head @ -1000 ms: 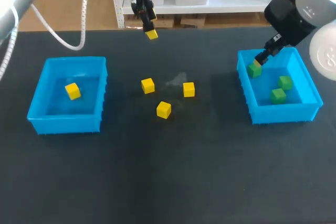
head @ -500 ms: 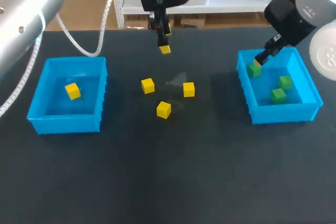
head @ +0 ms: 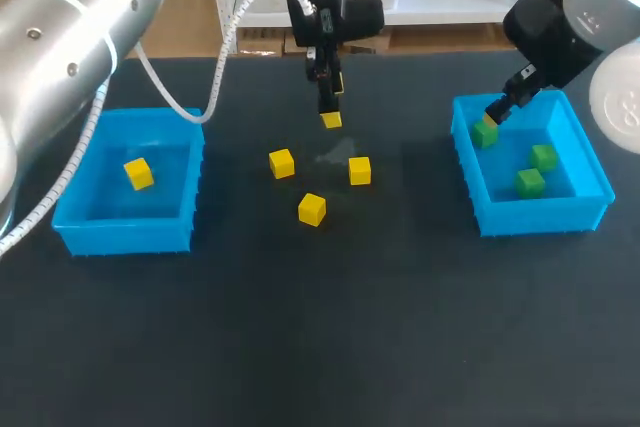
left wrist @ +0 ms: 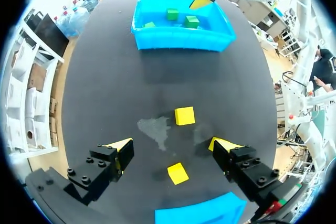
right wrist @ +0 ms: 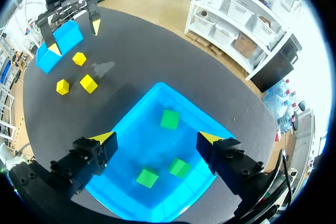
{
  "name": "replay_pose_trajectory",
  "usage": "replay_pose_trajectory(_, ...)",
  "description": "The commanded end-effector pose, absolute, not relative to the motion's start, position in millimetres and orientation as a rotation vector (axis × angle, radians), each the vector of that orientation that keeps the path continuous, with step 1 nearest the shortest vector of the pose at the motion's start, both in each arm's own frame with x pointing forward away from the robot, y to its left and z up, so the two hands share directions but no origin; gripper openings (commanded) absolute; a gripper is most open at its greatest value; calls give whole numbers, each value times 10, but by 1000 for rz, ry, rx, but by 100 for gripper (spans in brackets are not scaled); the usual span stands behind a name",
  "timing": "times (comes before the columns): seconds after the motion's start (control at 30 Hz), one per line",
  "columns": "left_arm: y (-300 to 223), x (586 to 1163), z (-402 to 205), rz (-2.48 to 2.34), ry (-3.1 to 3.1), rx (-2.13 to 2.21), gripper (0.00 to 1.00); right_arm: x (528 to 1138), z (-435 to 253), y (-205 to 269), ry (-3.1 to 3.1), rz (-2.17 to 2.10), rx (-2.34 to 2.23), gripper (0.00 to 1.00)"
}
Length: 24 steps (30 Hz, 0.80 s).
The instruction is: Put the green cubes in the right bin and the yellow cubes in the left bin.
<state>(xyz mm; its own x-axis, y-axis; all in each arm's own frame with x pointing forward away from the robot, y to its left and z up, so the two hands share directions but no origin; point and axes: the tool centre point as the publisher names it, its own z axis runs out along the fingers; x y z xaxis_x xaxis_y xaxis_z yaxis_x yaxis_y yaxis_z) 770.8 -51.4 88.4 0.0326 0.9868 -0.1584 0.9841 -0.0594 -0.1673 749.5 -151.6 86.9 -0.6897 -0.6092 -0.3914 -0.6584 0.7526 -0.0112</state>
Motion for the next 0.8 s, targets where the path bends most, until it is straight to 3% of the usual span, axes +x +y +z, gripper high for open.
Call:
replay_pose_trajectory(0.03,-542,7797,929,498,-2020,-2162,100,7492,871,-1521,2577,185,-973,100)
replay_pose_trajectory(0.8,-685,7542,770,457,-1812,-2237,100,7492,871,-1521,2577,185,-973,100)
